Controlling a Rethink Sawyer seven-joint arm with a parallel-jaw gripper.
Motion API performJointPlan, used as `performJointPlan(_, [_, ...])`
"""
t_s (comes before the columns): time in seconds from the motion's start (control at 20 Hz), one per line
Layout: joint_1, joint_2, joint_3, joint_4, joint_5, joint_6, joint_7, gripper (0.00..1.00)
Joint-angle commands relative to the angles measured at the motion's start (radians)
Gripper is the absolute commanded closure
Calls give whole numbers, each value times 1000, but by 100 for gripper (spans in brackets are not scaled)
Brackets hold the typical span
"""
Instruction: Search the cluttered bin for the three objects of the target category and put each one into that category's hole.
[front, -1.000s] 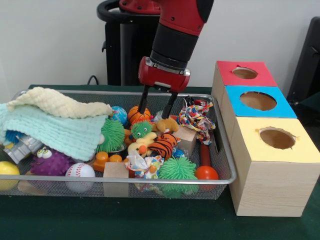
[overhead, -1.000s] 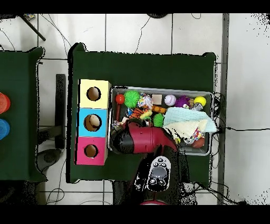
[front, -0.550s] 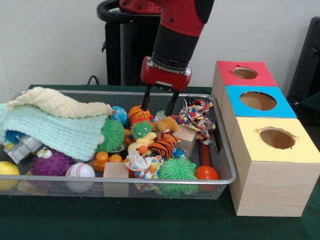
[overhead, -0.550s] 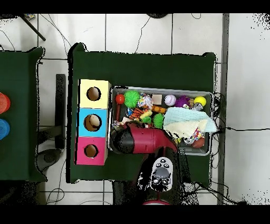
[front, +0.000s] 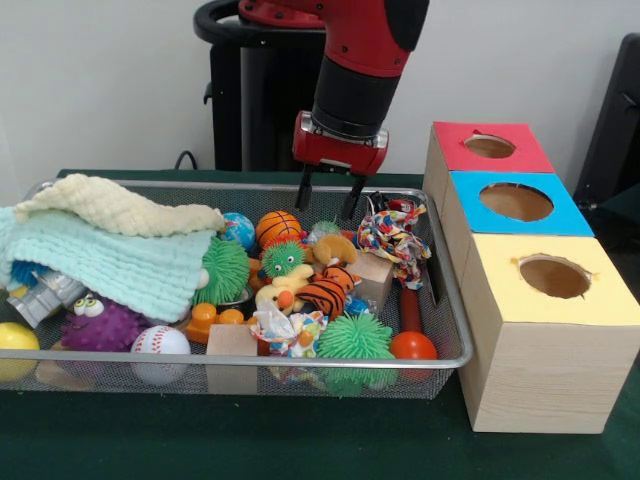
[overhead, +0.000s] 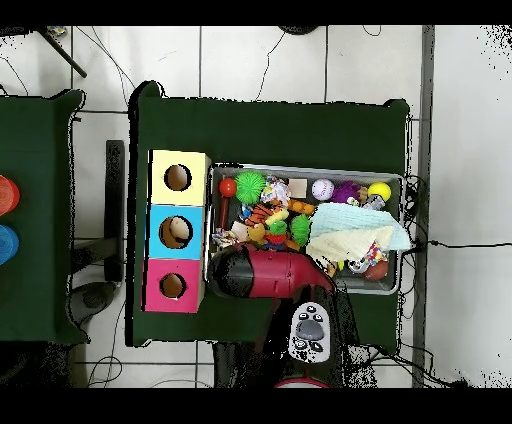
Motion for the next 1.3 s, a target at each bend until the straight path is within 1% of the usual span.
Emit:
performJointPlan(0.05, [-17,-7,117,67,63,90,143,0])
performJointPlan(0.15, [15,-7,77,46,49,84,152,0])
performJointPlan(0.25, [69,6,0,5,25,69,175,0])
performJointPlan(0.3, [82,16,-21,-6,22,59,185,0])
performJointPlan(0.5, [102,41,-55,-31,27,29,196,0])
performJointPlan(0.65, [115,59,-83,-51,41,31,210,0])
performJointPlan(0.7, [121,74,-98,-61,44,7,221,0])
performJointPlan(0.8, [108,91,-99,-70,52,-52,228,0])
performJointPlan(1.0, [91,100,-94,-83,49,-129,218,0])
performJointPlan(1.3, [71,120,-81,-97,58,-170,202,0])
